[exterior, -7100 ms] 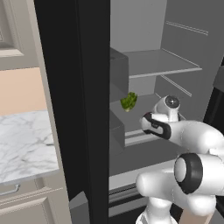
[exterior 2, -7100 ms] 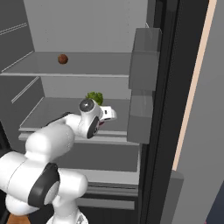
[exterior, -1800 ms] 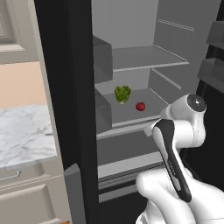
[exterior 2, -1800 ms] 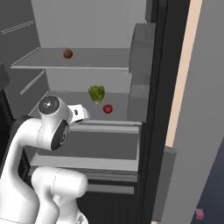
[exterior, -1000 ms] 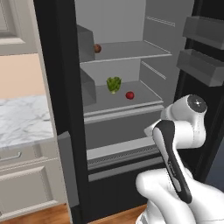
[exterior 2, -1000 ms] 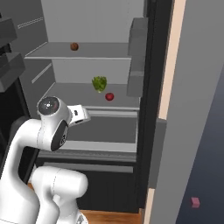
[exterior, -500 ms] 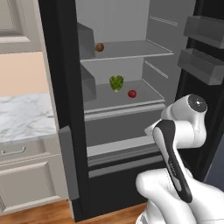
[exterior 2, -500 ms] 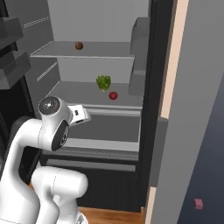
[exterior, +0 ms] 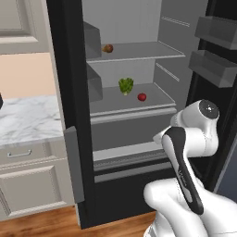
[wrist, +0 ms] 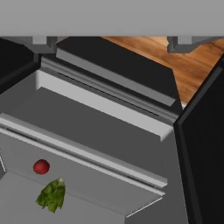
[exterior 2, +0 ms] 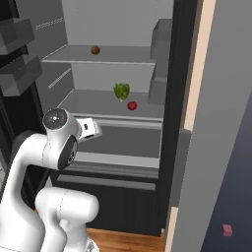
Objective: Place the tomato in the correct fridge rack based on whether it is a fruit or vegetable. Finally, close the fridge door.
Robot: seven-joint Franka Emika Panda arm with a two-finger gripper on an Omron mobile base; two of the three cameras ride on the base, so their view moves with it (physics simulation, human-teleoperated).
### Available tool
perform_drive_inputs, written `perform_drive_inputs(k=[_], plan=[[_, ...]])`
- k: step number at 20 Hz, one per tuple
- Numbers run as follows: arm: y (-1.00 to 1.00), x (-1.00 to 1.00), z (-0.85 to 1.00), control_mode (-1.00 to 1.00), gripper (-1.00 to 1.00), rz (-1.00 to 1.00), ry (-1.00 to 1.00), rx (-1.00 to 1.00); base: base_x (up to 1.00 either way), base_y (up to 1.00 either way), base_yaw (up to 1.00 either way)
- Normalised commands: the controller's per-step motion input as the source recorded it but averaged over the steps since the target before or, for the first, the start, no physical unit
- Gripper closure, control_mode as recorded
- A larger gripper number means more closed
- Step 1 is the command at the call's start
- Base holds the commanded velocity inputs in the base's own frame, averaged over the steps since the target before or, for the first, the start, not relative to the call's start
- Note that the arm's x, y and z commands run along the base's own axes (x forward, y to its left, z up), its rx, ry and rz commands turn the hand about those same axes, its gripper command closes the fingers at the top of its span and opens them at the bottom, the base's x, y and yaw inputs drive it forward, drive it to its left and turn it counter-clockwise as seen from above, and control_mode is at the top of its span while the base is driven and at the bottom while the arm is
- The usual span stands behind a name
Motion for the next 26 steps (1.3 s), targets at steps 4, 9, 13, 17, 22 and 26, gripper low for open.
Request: perform_drive_inputs(k=[4,9,13,17,22,26], plan=[[0.0,0.0,0.0,-1.0,-1.0,0.0,0.0,0.0,0.0,0.0,0.0],[0.0,-0.01,0.0,-1.0,-1.0,0.0,0.0,0.0,0.0,0.0,0.0],[0.0,-0.32,0.0,-1.0,-1.0,0.01,-0.05,0.0,0.0,0.0,0.0],[0.03,-0.52,0.02,-1.0,-1.0,0.05,-0.13,-0.01,0.0,0.0,0.0],[0.13,-0.49,0.14,-1.0,-1.0,0.05,-0.19,-0.04,0.0,0.0,0.0],[0.21,-0.41,0.22,-1.0,-1.0,0.03,-0.16,-0.07,0.0,0.0,0.0]])
